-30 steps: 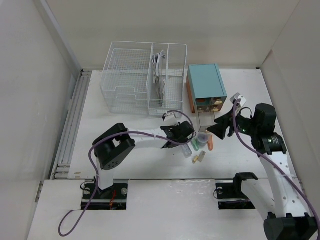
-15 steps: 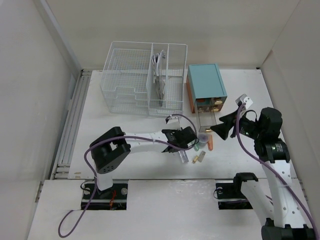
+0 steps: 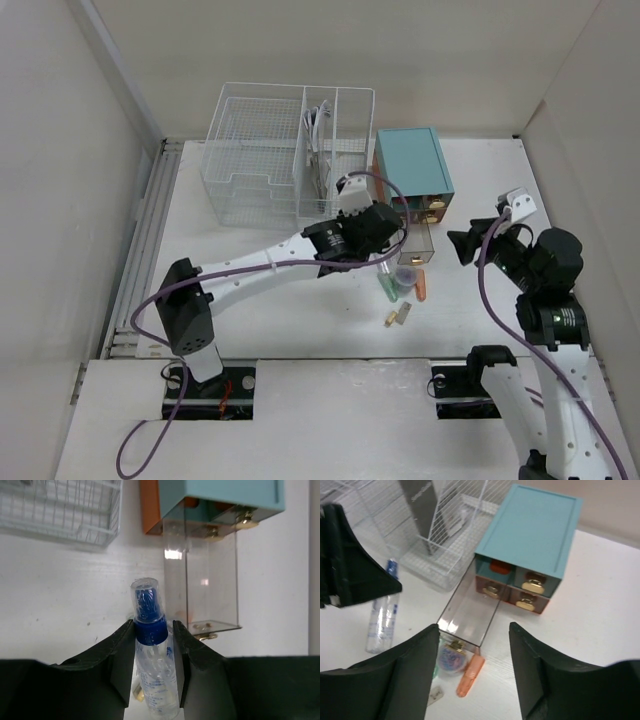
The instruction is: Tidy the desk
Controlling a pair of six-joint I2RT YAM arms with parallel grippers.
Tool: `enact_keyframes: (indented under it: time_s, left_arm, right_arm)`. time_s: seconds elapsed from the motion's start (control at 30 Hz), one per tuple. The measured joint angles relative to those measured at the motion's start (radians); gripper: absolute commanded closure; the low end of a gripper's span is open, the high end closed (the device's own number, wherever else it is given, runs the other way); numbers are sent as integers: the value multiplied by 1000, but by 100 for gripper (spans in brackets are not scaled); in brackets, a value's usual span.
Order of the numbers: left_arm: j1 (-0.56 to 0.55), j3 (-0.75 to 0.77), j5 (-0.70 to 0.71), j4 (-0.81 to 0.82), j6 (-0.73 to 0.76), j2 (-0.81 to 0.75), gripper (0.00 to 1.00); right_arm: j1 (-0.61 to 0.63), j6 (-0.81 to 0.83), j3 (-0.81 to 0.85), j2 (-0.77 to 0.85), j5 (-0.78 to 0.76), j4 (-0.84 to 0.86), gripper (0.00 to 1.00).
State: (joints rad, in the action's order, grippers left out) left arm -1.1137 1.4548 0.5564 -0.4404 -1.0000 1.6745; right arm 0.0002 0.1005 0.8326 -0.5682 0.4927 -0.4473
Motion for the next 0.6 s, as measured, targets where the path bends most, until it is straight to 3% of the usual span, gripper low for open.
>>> enact_keyframes:
  time_s: [0.1,0.47,0.6]
  left_arm:
    - [24,90,8,-5,53,18,100]
    - [97,475,-8,-1,240,296,100]
    - [111,550,-31,2,294,391,100]
  right_arm:
    - [0,5,5,25,-62,3,44]
    - [0,5,5,82,-146,10,44]
    - [0,5,5,82,-158,10,44]
